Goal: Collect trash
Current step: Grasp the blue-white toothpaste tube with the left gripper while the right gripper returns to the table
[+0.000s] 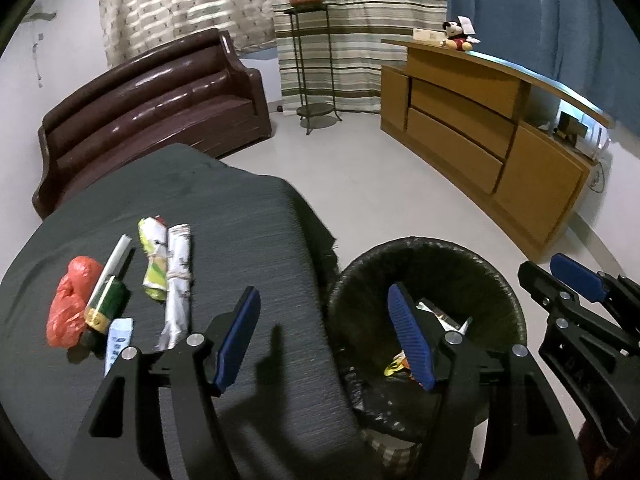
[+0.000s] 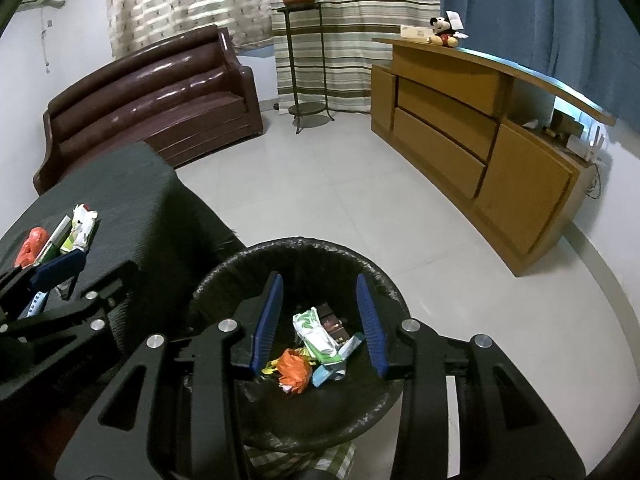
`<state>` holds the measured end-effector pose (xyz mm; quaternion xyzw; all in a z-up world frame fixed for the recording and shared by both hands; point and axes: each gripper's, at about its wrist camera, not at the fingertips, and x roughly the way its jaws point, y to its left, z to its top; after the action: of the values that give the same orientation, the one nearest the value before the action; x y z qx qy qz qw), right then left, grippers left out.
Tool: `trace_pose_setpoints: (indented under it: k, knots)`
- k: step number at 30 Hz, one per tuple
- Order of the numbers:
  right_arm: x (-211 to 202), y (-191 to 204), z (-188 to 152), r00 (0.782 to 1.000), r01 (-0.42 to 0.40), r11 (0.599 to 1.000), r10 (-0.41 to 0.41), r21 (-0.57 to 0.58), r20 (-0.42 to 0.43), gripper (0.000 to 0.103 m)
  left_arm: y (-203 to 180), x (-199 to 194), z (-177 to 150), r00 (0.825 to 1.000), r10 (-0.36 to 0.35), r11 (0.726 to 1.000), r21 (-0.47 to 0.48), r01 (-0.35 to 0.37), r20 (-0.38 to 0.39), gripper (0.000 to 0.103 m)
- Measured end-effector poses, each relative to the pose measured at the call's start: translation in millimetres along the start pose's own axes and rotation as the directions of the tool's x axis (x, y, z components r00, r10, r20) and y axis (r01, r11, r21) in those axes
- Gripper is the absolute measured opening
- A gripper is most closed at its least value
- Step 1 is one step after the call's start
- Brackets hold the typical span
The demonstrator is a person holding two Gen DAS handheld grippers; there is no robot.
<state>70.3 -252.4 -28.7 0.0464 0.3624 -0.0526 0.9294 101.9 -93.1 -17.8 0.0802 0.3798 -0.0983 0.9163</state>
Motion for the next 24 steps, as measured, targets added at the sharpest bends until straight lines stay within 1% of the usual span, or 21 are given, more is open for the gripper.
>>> trace_pose_setpoints:
  k: [10, 16, 24]
  knots:
    - [-2.0, 38.7, -4.0, 0.998, -0.062, 0.996, 0.061, -0.063, -0.020, 0.038, 46.1, -8.9, -14.4, 0.997, 0.071, 0.995, -0.068, -0.073, -0.023, 0.065]
    - [-2.8, 64.5, -6.2, 0.995, -0.102, 0.990, 0.099, -0.101, -0.031, 0.038, 81.1, -16.1, -22.6, 0.992, 0.125, 0.984, -0.123, -0.128, -0.033, 0.065]
    - [-3.7, 101.5, -11.3, 0.987, -0.155, 0.976, 0.149, -0.154, -0.052, 0.038, 121.3, -21.8, -42.0, 0.983, 0.171, 0.967, -0.182, -0.180, -0.067, 0.065]
